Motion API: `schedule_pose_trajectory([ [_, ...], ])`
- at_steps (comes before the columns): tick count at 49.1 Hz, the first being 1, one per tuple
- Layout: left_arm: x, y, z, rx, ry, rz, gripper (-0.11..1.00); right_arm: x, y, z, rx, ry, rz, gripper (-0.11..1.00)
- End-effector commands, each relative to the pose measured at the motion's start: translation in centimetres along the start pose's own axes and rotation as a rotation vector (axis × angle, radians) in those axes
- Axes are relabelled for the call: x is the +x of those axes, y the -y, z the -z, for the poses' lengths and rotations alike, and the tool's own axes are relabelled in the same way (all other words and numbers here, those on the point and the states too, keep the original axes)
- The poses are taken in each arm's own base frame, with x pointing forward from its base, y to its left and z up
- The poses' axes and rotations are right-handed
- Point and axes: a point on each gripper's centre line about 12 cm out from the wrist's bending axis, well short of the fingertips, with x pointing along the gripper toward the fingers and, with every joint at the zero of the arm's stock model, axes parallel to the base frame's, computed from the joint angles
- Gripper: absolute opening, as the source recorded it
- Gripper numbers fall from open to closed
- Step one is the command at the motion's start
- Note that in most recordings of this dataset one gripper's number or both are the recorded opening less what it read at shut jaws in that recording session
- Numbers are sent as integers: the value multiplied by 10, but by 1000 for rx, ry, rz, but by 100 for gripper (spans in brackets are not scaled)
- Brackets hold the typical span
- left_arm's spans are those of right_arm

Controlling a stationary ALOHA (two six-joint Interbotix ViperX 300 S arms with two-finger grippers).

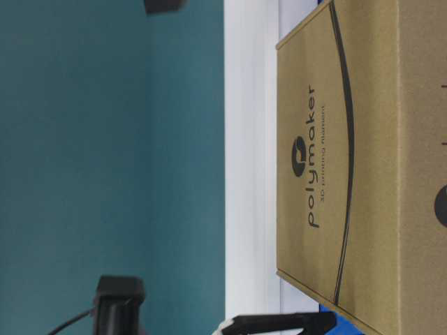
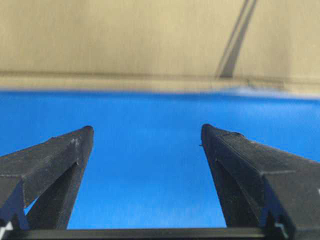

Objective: Place the cardboard box on the stand after clamping it between your arms.
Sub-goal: 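Lower both grippers onto the left and right sides of the polymaker box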

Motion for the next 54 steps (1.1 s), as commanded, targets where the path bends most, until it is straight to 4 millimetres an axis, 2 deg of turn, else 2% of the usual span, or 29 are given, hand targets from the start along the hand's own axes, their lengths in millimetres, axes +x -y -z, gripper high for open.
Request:
schedule_pose_trajectory([
  [1, 4, -1, -8, 0, 14, -2, 84, 1, -4, -17, -13, 35, -7, 98],
  [14, 14, 0, -18, 14, 23, -1, 84, 15, -7, -41, -23, 50, -9, 98],
  [39, 14, -3, -34, 12, 55, -6, 84, 14, -9, -65, -26, 104, -12, 98],
  [45, 8, -4, -47, -2, 84, -8, 84, 4, -10, -75, -11, 130, -17, 98],
  [54, -27, -6, -85, -5, 145, -14, 83, -37, -12, -102, -2, 172, -26, 98],
])
